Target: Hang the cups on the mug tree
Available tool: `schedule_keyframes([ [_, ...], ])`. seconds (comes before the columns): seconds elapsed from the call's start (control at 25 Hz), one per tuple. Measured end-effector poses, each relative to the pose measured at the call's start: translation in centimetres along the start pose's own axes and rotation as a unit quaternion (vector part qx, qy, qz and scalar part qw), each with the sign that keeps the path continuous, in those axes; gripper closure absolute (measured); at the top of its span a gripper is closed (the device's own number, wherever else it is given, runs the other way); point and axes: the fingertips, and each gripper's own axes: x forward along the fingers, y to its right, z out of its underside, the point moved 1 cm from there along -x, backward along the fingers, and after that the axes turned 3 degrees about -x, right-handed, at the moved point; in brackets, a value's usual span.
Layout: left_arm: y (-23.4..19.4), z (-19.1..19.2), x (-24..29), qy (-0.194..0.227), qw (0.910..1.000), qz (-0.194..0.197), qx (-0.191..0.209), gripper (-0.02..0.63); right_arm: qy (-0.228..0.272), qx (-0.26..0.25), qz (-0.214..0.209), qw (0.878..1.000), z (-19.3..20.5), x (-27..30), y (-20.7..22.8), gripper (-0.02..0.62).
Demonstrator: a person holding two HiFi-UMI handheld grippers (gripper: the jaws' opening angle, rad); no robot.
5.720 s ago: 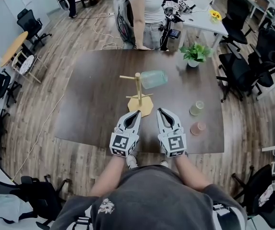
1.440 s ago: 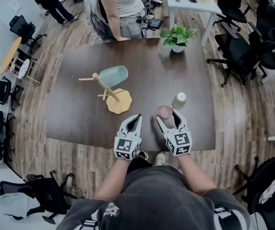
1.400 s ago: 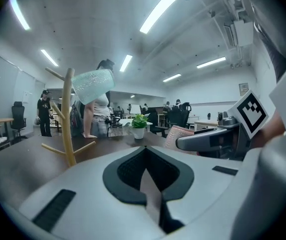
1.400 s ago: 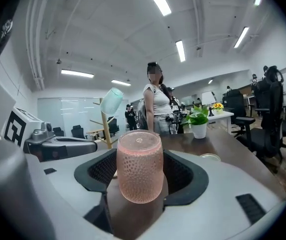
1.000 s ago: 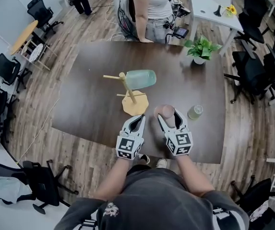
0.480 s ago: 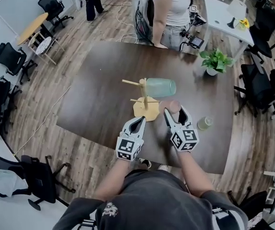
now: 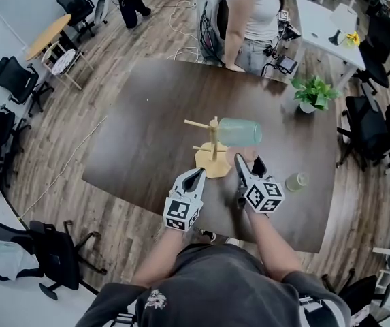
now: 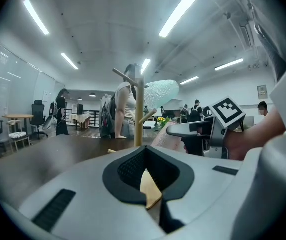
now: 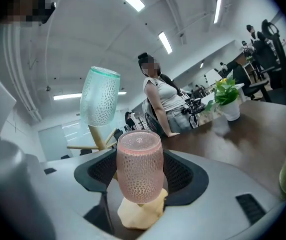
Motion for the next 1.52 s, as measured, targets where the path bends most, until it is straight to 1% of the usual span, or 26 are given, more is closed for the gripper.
schedule_keyframes([
  [0.2,-0.5,0.3,0.3,-0.002,1.0,-0.002,-0.003,0.606,0.002,0.045,-0.01,0.999,1.2,0.9,0.0,0.288],
  [0.4,-0.8,0.3,0.1,0.0,1.0,-0.005,-0.005,0.606,-0.004,0.119,-0.013,0.993,2.6,1.7,0.2,0.288],
  [0.6,-1.3,0.5,-0.1,-0.001,0.9999,-0.01,-0.009,0.606,-0.006,0.155,-0.012,0.988,3.4,2.1,0.3,0.288],
  [0.84,-1.2,0.7,-0.1,0.002,0.9998,-0.011,-0.013,0.606,-0.001,0.204,-0.01,0.979,4.0,2.3,0.7,0.288],
  [1.04,-1.1,0.7,-0.2,0.0,0.9999,-0.011,-0.012,0.606,-0.002,0.25,-0.002,0.968,5.1,2.2,1.2,0.288],
  [1.16,-0.9,0.8,-0.2,-0.002,0.9999,-0.011,-0.004,0.606,0.0,0.266,-0.005,0.964,5.6,2.1,1.5,0.288],
  [1.32,-0.8,0.5,-0.3,-0.003,0.9999,-0.009,0.003,0.606,0.002,0.276,-0.008,0.961,5.6,2.3,1.7,0.288],
  [1.4,-0.9,0.4,-0.4,-0.003,0.9999,-0.01,0.004,0.606,0.0,0.275,-0.007,0.961,5.6,2.4,1.7,0.288],
  [1.52,-0.7,0.5,-0.5,-0.006,0.9999,-0.007,0.005,0.606,-0.01,0.257,-0.005,0.966,5.8,2.3,1.3,0.288],
])
